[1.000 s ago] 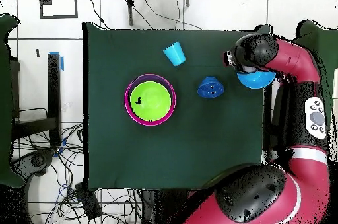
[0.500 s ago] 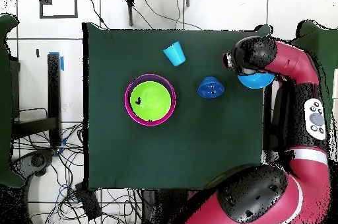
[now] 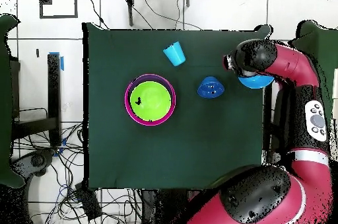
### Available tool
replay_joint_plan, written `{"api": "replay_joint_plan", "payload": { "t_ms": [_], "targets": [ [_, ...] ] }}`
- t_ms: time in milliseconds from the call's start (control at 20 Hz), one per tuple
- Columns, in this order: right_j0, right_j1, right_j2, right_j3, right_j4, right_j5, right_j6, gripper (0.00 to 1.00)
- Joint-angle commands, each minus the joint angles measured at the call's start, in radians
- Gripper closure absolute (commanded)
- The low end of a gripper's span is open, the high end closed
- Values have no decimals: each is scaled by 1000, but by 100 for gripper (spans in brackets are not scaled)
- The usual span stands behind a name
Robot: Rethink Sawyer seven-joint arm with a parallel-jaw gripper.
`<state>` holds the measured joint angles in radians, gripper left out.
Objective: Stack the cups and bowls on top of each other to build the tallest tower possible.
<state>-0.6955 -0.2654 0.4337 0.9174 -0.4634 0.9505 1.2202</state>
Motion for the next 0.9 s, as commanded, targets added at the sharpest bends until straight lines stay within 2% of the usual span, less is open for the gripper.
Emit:
{"api": "replay_joint_plan", "payload": {
  "t_ms": [50, 250, 650, 900],
  "targets": [
    [-22, -15, -5, 99, -68, -40, -184, 0],
    [-26, -39, -17, 126, -77, -40, -177, 0],
    [-40, -37, -10, 146, -91, -67, -176, 0],
    [-37, -20, -10, 167, -105, -128, -139, 0]
  ]
}}
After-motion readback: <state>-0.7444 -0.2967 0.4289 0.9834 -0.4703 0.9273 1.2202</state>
